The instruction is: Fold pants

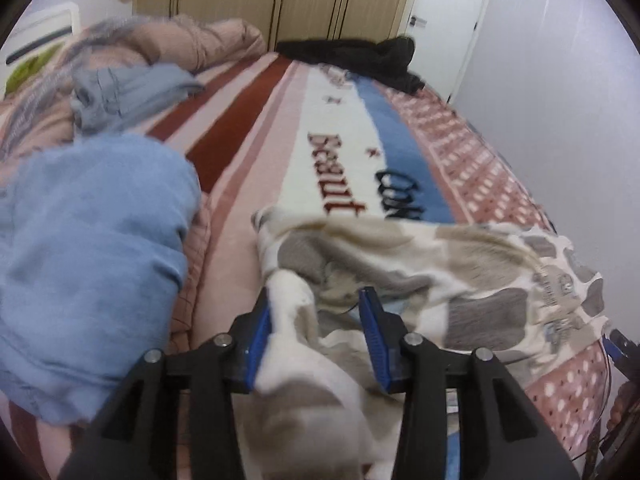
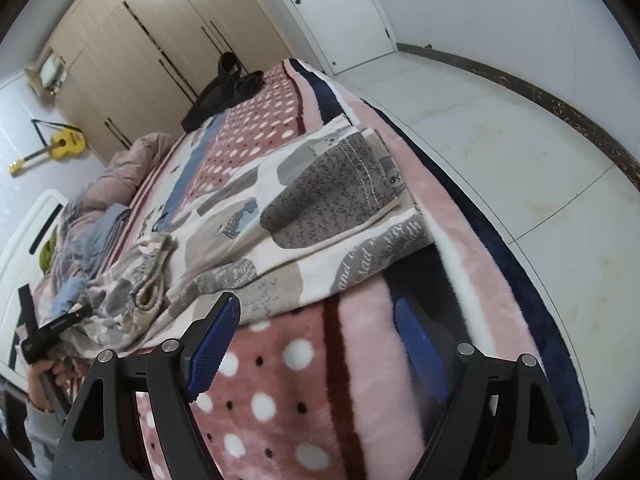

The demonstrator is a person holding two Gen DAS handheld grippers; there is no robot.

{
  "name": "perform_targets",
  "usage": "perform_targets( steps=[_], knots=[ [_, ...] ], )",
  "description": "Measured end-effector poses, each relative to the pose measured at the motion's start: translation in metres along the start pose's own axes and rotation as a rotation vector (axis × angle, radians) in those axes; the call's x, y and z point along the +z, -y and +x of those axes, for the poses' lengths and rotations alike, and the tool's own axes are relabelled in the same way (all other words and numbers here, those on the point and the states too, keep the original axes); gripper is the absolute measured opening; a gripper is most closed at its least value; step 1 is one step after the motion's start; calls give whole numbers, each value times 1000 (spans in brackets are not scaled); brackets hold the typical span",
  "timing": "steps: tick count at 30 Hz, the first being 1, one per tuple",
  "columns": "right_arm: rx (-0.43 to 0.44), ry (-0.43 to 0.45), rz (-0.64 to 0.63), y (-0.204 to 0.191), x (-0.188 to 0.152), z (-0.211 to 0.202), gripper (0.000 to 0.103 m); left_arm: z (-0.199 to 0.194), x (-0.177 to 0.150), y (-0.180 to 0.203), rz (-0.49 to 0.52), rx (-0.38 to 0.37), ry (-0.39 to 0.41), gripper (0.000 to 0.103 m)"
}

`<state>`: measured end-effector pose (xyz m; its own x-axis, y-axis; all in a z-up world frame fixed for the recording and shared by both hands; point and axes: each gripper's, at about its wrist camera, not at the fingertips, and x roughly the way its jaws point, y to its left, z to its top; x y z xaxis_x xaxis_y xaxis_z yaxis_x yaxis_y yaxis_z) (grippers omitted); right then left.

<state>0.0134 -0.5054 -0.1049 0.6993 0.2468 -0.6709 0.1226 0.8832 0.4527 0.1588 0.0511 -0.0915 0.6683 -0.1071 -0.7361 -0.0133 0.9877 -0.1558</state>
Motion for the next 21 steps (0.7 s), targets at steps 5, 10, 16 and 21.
perform_targets(
  steps=[5,10,16,21],
  knots=[
    [-91,151,-58,-30,4,-10,77,-44,6,12,35,-13,108,48],
    [107,131,-47,-51,2,-4,74,-72,6,35,90,-97,151,59],
    [127,21,30,-52,-8,44,60,-67,-4,56,118,-148,130,63],
    [49,92,103,-37,6,56,55,-58,-13,61,113,-176,104,63]
  ],
)
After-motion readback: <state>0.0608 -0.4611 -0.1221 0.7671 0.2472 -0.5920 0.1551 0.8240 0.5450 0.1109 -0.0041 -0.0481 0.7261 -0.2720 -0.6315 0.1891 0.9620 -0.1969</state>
